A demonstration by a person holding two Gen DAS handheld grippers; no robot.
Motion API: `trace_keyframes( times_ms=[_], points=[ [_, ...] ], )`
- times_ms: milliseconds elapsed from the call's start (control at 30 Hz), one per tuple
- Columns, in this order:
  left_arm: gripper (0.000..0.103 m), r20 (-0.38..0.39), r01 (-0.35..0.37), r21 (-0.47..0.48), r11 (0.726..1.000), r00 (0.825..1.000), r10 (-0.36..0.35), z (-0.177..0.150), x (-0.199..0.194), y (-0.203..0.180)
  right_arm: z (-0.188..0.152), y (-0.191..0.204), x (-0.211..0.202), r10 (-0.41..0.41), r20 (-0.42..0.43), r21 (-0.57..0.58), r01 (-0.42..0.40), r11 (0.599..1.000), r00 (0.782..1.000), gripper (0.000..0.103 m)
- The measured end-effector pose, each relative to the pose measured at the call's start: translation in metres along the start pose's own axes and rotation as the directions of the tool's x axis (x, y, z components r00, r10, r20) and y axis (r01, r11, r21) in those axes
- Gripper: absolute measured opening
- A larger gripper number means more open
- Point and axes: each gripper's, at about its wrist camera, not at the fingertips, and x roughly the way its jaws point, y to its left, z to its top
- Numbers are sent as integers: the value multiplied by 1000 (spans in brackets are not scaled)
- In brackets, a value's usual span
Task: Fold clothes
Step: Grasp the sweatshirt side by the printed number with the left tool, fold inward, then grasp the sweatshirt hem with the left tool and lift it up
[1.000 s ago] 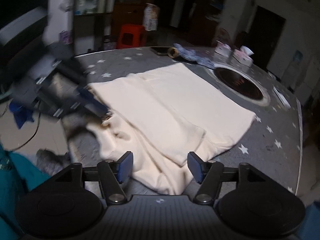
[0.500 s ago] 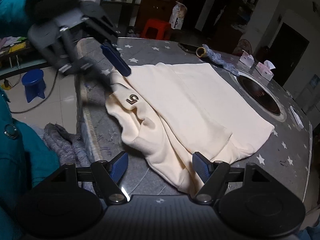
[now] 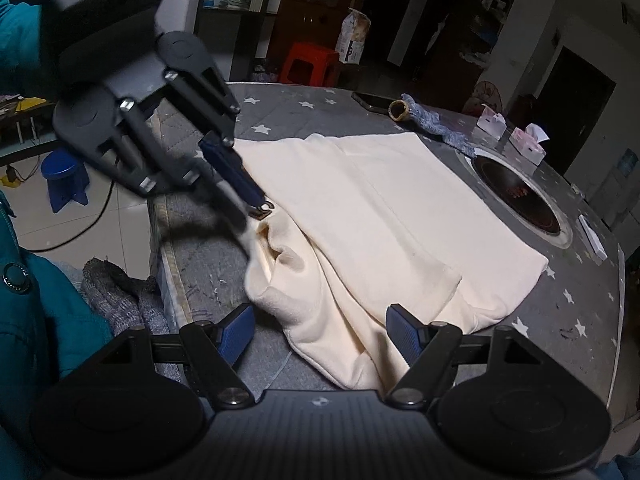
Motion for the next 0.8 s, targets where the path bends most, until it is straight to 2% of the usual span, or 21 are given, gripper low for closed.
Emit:
trace_keyframes(
  times_ms=[200, 300, 367, 433, 467, 500, 567, 800],
  points=[
    [3, 63, -21, -108, 994, 998, 28, 19, 2, 24, 4, 0, 8, -7, 27, -23, 8, 1000, 1000, 72],
    [3, 58, 4, -130, 991, 998, 3, 22, 2, 31, 4, 0, 14, 5, 28, -29, -5, 1000, 1000, 62],
    [6, 48, 23, -125, 992, 999, -18, 21, -1, 30, 4, 2, 13, 12, 34, -32, -11, 999, 999, 46],
    [11, 41, 39, -111, 993, 999, -35, 18, -5, 26, 4, 1, 10, 20, 44, -21, -19, 1000, 999, 39],
    [21, 38, 45, -98, 994, 998, -41, 16, -7, 23, 4, 0, 9, 22, 47, -10, -21, 1000, 999, 32],
    [36, 36, 50, -86, 995, 998, -47, 14, -9, 19, 4, -2, 9, 26, 48, 5, -26, 1000, 998, 30],
    [57, 31, 43, -49, 998, 999, -42, 12, -11, 9, 5, -8, 9, 42, 47, 49, -45, 998, 998, 18],
    [58, -7, 33, 80, 996, 999, -33, 4, 7, -20, 9, -22, 8, 74, 46, 138, -79, 987, 996, 12]
  ],
)
